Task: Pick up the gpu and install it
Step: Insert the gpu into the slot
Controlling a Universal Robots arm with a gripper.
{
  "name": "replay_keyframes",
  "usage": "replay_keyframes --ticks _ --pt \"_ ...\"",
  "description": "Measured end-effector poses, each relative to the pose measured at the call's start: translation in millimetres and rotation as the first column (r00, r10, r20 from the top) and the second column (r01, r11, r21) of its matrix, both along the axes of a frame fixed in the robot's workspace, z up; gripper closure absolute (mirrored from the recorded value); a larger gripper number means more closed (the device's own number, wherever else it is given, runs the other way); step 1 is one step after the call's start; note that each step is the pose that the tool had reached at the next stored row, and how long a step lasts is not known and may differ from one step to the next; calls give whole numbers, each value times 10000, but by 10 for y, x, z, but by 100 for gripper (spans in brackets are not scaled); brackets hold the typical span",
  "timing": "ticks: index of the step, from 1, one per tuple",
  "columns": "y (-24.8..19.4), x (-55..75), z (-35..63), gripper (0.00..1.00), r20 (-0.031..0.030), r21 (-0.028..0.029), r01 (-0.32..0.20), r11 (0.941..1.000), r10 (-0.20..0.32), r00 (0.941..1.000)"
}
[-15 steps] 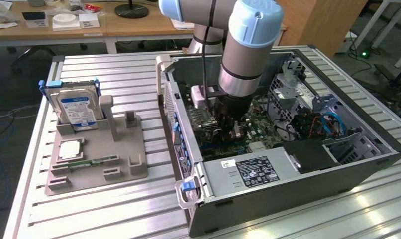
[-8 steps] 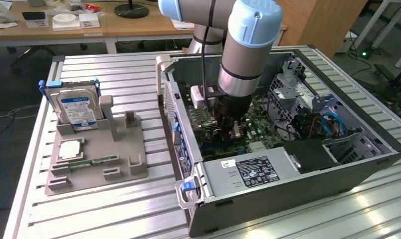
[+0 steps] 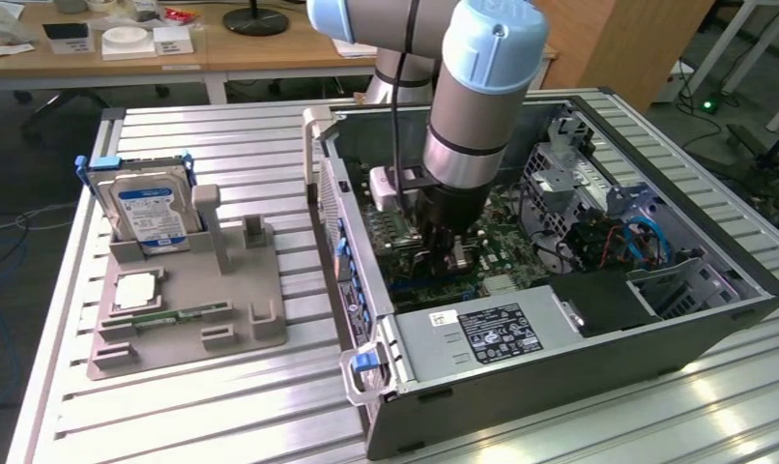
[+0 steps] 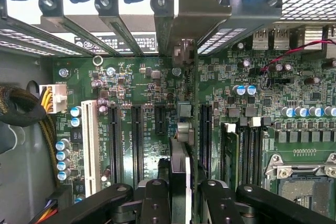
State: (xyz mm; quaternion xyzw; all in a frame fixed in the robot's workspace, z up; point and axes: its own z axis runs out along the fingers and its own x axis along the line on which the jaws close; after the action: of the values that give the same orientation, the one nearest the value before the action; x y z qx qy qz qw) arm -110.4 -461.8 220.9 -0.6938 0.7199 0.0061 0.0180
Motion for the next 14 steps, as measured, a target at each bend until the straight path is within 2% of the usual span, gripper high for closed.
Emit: replay_keyframes --ticks 6,10,11,13,14 --pt "-4 -18 -36 73 31 -19 -29 10000 29 10000" --pt "-2 -26 -37 73 30 -18 -12 10000 12 10000" --pt "-1 -28 -37 73 4 -2 -16 10000 16 10000" --pt "-2 -26 -37 73 23 -12 -14 10000 14 10000" --pt "-1 -27 -37 73 3 0 -17 10000 17 10000"
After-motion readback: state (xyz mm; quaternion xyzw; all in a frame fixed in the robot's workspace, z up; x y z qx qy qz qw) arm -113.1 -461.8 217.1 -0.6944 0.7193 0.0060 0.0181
